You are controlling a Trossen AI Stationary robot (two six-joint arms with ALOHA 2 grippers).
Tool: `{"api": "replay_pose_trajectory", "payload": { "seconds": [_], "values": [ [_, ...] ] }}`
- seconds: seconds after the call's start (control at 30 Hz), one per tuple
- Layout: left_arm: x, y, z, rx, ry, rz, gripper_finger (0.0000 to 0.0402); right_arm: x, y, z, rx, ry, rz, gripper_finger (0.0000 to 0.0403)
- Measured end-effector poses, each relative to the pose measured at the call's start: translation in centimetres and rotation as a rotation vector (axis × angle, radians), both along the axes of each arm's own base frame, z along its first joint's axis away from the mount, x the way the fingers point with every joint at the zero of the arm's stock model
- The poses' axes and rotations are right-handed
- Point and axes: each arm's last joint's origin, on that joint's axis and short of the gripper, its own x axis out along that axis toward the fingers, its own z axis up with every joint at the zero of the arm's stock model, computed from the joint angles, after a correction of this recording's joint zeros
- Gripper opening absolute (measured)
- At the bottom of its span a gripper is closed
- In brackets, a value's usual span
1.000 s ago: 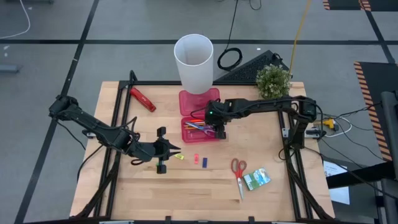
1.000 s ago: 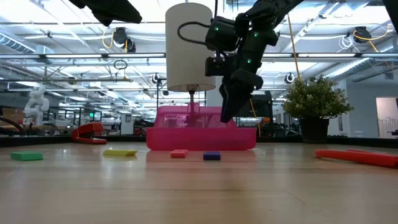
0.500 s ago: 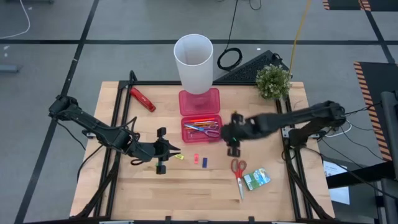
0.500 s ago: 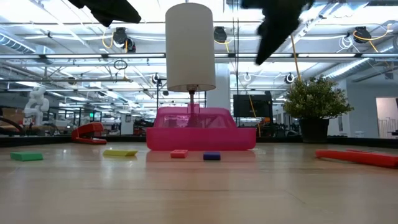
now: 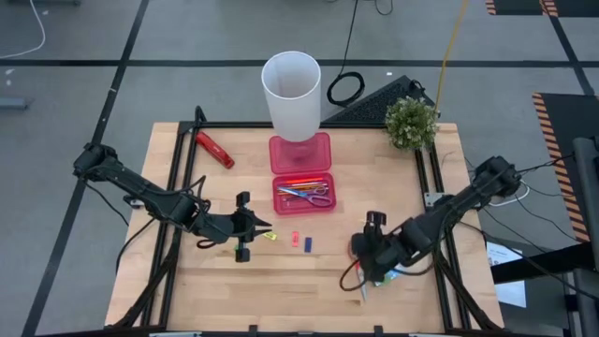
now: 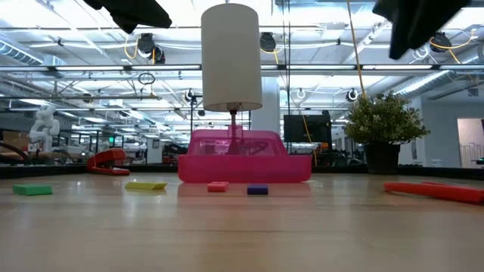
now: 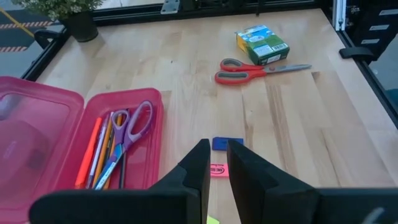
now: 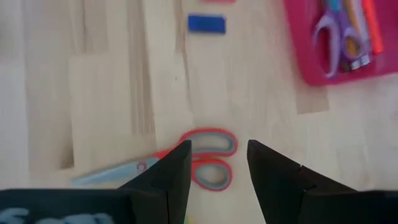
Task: Pack school essentials
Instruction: Put the orange scissors into the pink supply box
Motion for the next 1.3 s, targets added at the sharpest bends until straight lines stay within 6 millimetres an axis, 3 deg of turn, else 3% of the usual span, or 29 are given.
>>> {"api": "replay_pose_trajectory", "payload": {
  "seconds": [0.23, 0.63, 0.97, 1.3],
  "values": [
    [0.0, 0.0, 0.0, -0.012, -0.002, 0.006, 0.0058, -0.3, -0.7, -3.8, -0.014, 0.134, 0.120, 0.0149],
    [0.1, 0.0, -0.2, -0.023, 0.002, 0.022, 0.0058, 0.3, -5.0, -9.0, -0.010, 0.209, 0.646, 0.0149],
    [0.1, 0.1, -0.2, -0.057, -0.003, 0.056, 0.0058, 0.6, -5.6, -9.2, -0.073, 0.191, 0.964, 0.0149],
    [0.1, 0.1, -0.2, -0.046, -0.005, 0.062, 0.0058, 0.9, -5.5, -9.1, -0.087, 0.152, 1.107, 0.0149]
  ]
}}
